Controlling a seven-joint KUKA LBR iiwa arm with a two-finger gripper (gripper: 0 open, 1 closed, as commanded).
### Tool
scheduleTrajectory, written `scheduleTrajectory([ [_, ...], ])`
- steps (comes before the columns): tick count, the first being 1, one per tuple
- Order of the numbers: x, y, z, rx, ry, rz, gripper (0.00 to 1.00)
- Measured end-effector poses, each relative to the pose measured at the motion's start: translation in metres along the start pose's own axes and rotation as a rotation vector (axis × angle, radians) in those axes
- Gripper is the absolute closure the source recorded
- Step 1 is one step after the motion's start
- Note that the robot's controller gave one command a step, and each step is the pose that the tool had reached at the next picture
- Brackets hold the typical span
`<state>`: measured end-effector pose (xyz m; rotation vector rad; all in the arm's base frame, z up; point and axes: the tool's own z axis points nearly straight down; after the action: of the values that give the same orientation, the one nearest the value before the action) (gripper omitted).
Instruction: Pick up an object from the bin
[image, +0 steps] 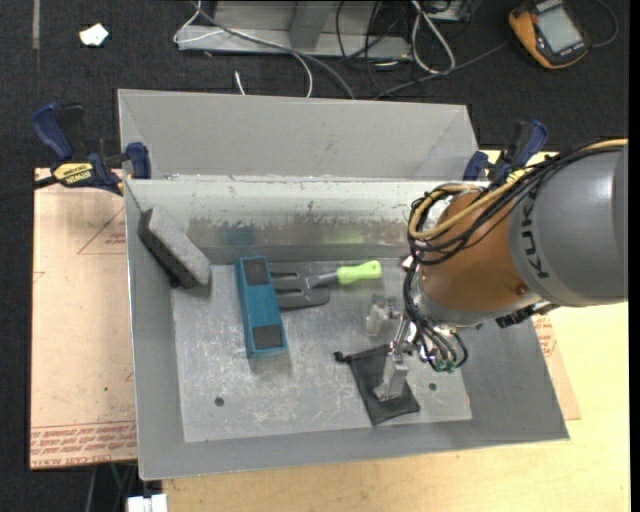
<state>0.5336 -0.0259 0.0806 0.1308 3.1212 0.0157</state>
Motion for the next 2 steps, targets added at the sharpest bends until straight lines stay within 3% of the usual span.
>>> scheduleTrajectory([
  [1,-0.0025,0.0136,0.0063,-0.004,0.004,0.017,1.0],
  [2,-0.0025,0.0135,0.0064,-0.004,0.004,0.018,1.0],
])
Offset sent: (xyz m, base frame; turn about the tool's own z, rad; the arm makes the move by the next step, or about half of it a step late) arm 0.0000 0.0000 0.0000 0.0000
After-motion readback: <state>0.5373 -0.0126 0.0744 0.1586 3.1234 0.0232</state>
